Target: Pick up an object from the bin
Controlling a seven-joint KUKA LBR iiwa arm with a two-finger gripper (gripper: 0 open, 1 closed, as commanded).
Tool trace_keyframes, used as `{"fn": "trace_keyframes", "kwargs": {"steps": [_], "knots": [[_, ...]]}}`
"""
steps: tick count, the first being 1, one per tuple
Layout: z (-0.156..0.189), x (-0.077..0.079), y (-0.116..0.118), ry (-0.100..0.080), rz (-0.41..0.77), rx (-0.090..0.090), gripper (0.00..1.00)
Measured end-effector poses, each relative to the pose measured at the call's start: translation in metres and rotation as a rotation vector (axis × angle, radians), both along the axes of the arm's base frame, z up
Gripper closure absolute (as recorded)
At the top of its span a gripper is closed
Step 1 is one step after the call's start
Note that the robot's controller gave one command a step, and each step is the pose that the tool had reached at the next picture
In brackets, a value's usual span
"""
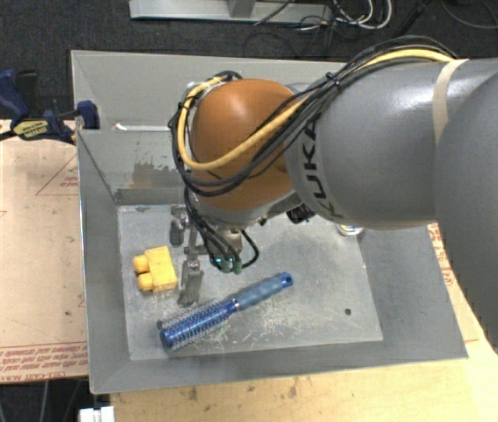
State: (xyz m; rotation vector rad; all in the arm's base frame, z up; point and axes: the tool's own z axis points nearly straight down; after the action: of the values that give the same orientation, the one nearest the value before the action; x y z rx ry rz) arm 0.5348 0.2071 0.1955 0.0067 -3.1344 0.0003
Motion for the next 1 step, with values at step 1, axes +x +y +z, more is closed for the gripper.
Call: {"fn": "trace_keyframes", "kwargs": {"steps": [1], "knots": [[-0.1291,-0.0426,-0.0301,-0.004,0.005,0.000,0.00]]}}
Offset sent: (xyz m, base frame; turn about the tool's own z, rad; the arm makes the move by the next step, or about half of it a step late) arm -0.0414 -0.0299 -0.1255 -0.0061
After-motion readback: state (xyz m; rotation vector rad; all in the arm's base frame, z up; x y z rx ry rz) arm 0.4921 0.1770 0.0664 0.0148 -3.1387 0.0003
